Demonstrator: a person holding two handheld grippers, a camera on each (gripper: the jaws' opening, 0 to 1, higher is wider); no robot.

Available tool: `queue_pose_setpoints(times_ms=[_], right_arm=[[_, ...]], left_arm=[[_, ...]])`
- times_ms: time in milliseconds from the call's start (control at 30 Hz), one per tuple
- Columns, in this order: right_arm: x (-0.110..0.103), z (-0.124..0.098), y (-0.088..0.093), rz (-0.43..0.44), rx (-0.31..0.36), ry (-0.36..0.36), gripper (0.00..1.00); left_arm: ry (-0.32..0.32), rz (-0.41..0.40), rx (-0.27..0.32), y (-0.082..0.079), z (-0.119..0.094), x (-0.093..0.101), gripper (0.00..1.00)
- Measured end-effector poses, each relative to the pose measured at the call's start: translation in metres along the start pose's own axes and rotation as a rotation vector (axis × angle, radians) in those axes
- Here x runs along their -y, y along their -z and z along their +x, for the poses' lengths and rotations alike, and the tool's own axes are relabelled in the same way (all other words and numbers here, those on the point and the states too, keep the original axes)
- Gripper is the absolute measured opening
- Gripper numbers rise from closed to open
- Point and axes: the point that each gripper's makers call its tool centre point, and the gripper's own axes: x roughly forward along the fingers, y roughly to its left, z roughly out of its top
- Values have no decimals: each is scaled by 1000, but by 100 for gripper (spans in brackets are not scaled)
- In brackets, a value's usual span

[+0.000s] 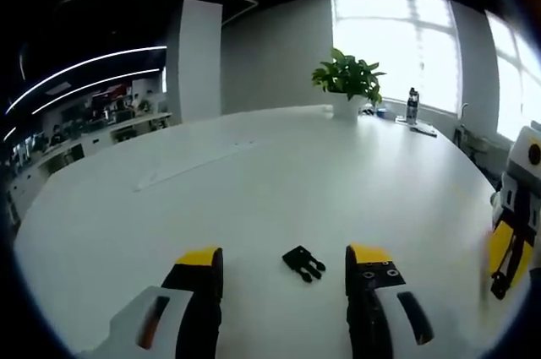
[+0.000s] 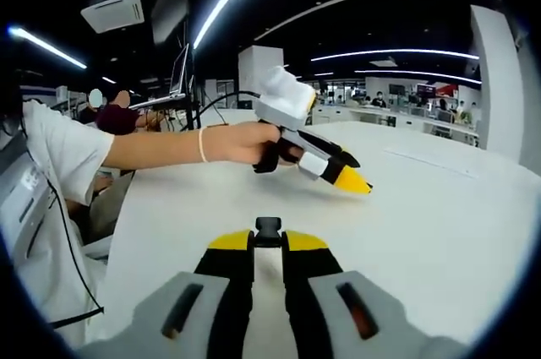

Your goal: Snap the two parts of the plastic buckle together until the buckle closes and remains connected.

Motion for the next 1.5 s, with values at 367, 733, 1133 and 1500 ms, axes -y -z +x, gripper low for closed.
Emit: queue_pose_setpoints(times_ms=[367,733,1133,1500], right_arm=[[-1,-3,1,2,4,0,12],[1,-3,3,5,0,1,12],[0,-3,4,12,2,1,12],[-1,-5,6,15,-3,3,12]], left_arm=[[21,-7,-23,4,4,6,46],[23,28,-36,7,6,7,28],[35,20,-33,8,2,10,22],[45,20,-33,8,-1,11,17]])
